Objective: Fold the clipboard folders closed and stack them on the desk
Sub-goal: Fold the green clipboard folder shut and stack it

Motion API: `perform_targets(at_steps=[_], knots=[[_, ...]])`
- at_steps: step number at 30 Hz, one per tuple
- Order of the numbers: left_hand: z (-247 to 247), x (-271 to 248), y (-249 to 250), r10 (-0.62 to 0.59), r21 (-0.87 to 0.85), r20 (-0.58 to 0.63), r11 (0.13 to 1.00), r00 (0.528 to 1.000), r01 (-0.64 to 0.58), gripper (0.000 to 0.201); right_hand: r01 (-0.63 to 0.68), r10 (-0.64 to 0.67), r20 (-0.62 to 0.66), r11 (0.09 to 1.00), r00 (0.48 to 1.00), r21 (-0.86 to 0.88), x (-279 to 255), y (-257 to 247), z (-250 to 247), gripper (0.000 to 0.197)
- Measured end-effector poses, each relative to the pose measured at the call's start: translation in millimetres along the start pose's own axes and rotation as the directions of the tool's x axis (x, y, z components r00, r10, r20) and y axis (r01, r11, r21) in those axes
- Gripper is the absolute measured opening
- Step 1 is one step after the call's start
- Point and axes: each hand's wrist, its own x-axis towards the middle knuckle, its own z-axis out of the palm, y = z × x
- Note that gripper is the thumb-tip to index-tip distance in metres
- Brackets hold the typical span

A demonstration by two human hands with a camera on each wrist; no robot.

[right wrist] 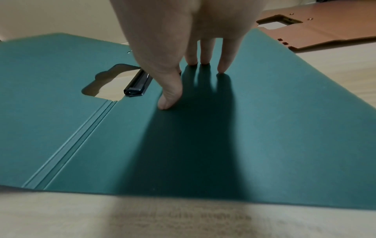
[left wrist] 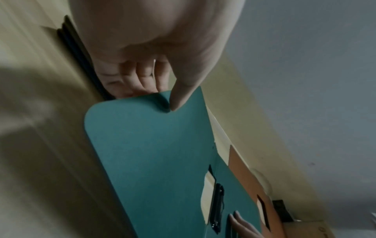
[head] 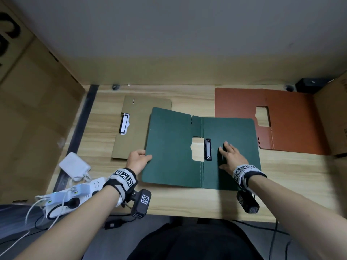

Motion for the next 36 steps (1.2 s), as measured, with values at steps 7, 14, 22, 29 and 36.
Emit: perform_targets(at_steps=[7, 14, 22, 29, 36], knots=[[1.2, -47.9, 66.8, 0.190, -0.006, 0.149, 0.981, 0.970, -0.192, 0.026, 0.074, -0.077, 0.039, 0.995, 0.996, 0.063, -0.9, 6.0, -17.4, 0.086], [47.2, -104.9, 134.7, 0.377, 0.017, 0.424, 0.906, 0.824, -0.423, 0.024, 0.117, -0.088, -0.113, 0.948, 0.990, 0.295, -12.9, 38.6, -64.6, 0.062], [127.6, -143.5, 163.1, 0.467, 0.022, 0.531, 0.827, 0.707, -0.562, 0.036, 0.175, -0.065, -0.219, 0.827, 0.974, 0.535, -39.3, 81.2, -96.2, 0.036], [177.2, -137.2, 157.9, 0.478, 0.049, 0.537, 0.804, 0.695, -0.592, 0.011, 0.159, -0.066, -0.169, 0.765, 0.983, 0.624, -62.6, 109.0, -85.9, 0.065], [181.0, -100.9, 102.1, 0.271, 0.304, 0.410, 0.860, 0.871, -0.410, 0.014, -0.051, 0.074, -0.027, 0.868, 0.997, 0.494, -48.9, 145.8, -41.5, 0.051]])
